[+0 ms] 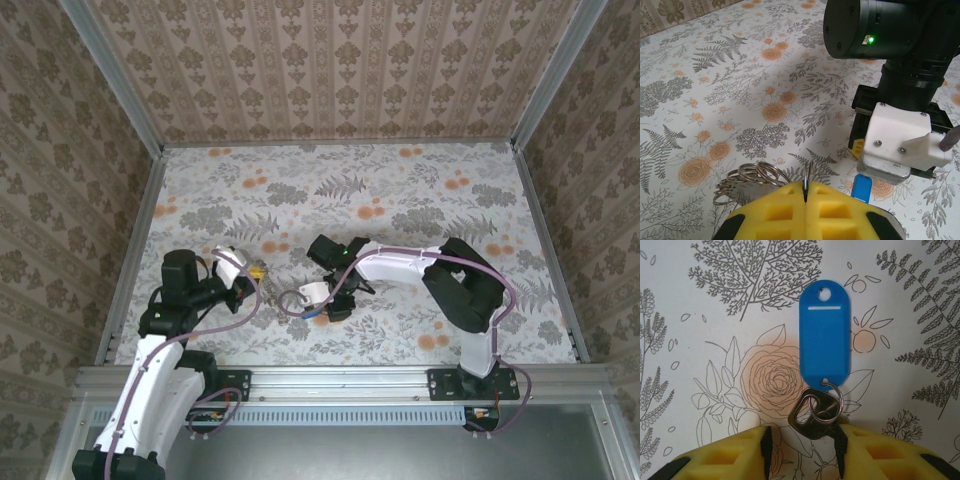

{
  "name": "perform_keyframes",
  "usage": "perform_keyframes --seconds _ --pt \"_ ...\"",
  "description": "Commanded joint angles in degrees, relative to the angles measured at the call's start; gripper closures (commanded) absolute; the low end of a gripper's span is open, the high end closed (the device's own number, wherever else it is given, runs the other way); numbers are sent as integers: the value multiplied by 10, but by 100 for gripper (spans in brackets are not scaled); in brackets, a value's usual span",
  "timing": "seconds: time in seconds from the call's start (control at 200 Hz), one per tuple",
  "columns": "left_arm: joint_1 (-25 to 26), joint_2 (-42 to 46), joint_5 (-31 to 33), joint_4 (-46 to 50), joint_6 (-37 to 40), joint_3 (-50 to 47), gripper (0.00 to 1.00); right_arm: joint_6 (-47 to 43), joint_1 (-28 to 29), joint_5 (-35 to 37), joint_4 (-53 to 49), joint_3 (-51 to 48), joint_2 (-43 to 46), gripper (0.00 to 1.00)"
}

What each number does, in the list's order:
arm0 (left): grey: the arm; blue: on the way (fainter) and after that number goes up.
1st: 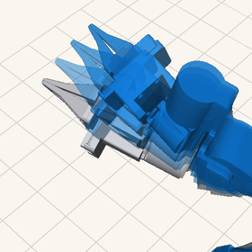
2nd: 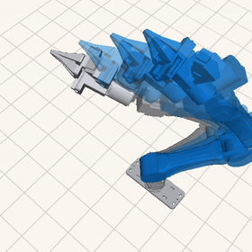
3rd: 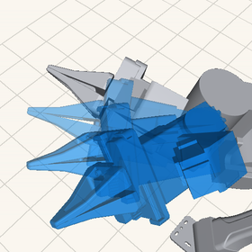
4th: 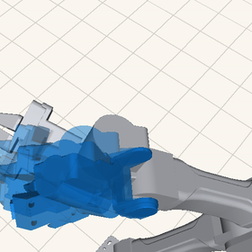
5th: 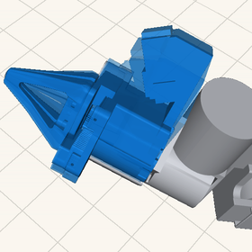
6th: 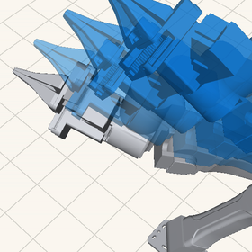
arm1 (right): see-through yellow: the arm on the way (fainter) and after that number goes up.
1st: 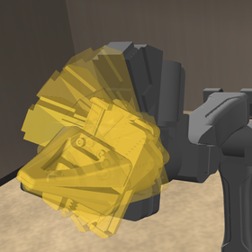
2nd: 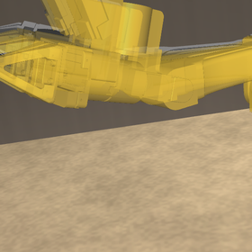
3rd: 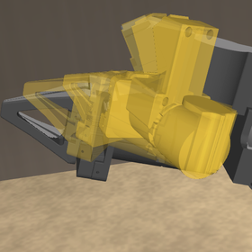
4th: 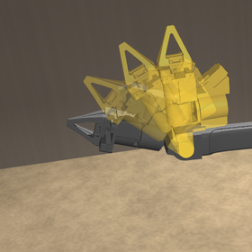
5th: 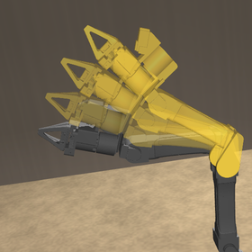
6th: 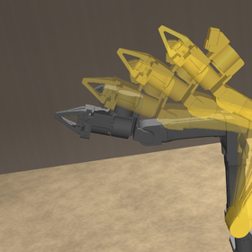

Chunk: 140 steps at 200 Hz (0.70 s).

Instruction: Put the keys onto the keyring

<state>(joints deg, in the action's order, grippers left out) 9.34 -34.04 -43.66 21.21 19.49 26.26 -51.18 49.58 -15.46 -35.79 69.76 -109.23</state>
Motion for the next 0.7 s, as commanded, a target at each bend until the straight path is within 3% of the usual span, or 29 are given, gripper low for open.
perform_keyframes --seconds 0.0,0.225,0.365,0.695 --pt "1 11 -6 -10 -6 -2 100 23 3 17 -14 10 -18 59" --pt "-1 20 -3 -11 -11 -3 100 67 3 2 8 0 4 59" --pt "-12 20 -48 -32 -23 -10 100 87 0 -30 39 -12 11 58" --pt "-20 17 -36 -24 -24 -8 100 98 -6 -67 47 -18 19 58"
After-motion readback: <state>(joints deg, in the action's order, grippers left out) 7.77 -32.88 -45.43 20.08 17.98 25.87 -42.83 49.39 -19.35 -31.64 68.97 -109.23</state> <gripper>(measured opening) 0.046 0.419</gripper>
